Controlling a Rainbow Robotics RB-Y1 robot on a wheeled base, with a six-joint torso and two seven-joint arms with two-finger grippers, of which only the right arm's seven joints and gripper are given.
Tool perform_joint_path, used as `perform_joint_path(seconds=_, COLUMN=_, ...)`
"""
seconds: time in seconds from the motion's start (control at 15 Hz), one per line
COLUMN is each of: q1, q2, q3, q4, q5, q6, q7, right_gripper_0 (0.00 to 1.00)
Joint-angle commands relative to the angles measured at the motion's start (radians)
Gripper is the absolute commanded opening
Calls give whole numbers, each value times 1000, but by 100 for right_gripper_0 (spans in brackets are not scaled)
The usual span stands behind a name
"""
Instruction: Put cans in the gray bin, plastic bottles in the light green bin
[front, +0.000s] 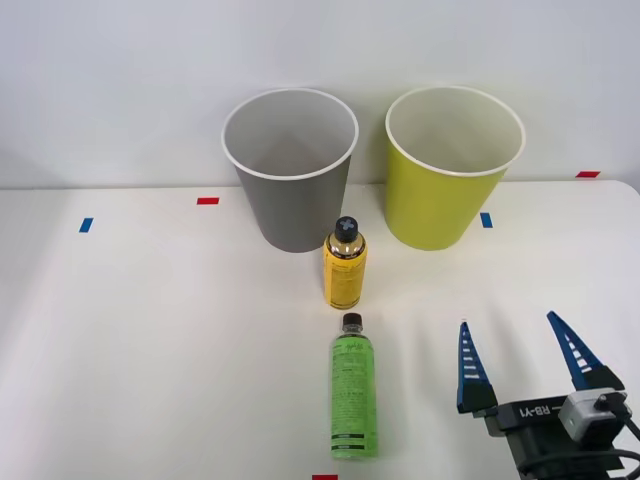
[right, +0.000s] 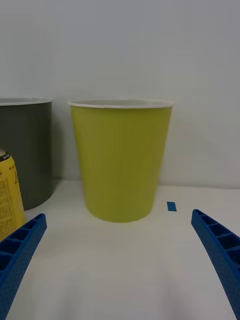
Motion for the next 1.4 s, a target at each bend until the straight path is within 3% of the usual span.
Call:
perform_joint_path(seconds=0.07, q1=17, q2=58, q3=-25, q4=1, q5=28, q6=42, q7=-16, right_gripper_0=100)
perform_joint_path(seconds=0.27, q1=15, q2=119, q3=-57, q4=53, q5=165, q6=7, q7=-165, right_gripper_0=100)
perform_joint_path(seconds=0.6, q1=14, q2=188, q3=-105, q4=208, q5=343, q6=-209, q7=-423, right_gripper_0=100)
perform_joint_path(seconds=0.87, q1=21, q2=184, q3=-100, q4=328, q5=366, q6=-370, q7=-360, right_gripper_0=100)
perform_joint_path(seconds=1.13, q1=96, q2=171, q3=-79, q4=337, q5=358, q6=-375, q7=-197, right_gripper_0=100)
perform_joint_path(seconds=1.4, q1=159, q2=142, q3=-28, q4=337, q5=315, q6=-373, q7=-182, right_gripper_0=100)
